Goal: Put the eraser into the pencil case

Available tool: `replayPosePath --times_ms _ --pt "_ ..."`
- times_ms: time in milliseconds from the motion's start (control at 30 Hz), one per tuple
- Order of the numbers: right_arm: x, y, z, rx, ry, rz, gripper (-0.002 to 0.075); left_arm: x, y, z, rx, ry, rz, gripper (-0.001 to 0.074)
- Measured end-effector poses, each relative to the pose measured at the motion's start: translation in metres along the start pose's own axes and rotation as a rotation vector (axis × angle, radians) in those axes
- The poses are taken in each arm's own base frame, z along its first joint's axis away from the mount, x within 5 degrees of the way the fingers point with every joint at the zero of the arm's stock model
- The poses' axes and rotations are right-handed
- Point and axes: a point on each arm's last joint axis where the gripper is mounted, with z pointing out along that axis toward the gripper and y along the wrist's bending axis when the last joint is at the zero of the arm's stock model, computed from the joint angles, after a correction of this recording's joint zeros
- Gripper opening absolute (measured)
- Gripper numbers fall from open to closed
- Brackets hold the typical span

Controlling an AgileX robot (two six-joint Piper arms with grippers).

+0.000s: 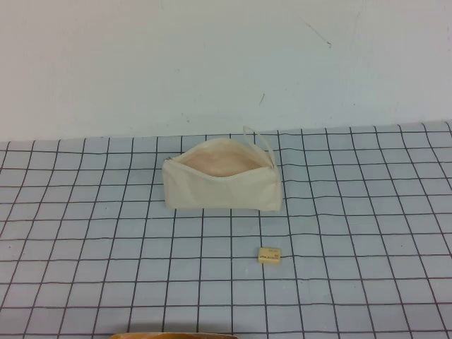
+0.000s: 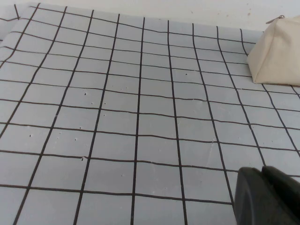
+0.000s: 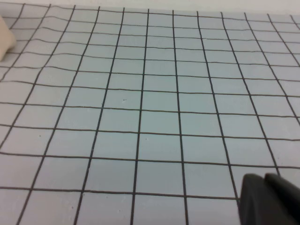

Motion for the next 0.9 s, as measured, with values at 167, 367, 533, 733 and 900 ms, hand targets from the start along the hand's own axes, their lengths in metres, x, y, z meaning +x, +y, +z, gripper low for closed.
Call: replayPosePath --times_ms 167,367,533,733,900 --pt "0.0000 0.0004 0.0000 -0.005 0.000 0.011 -0.0001 0.0000 0.0000 0.0000 0.000 0.000 0.000 -0.0002" --pt "0.0000 0.0005 0.0000 -0.006 0.000 0.015 -0.0001 0.0000 0.0000 0.0000 0.000 0.000 0.000 -0.0003" --pt "0.0000 0.0006 0.0000 -0.007 0.000 0.017 -0.0001 0.0000 0.0000 0.0000 0.000 0.000 0.000 -0.0003" --pt "0.0000 0.0008 0.0000 -0.008 0.000 0.020 -0.0001 0.0000 0.0000 0.0000 0.000 0.000 0.000 -0.0003" --pt "-0.0002 0.0021 0.0000 -0.023 -0.001 0.054 -0.0001 0.0000 -0.0002 0.0000 0.002 0.000 -0.007 -0.0003"
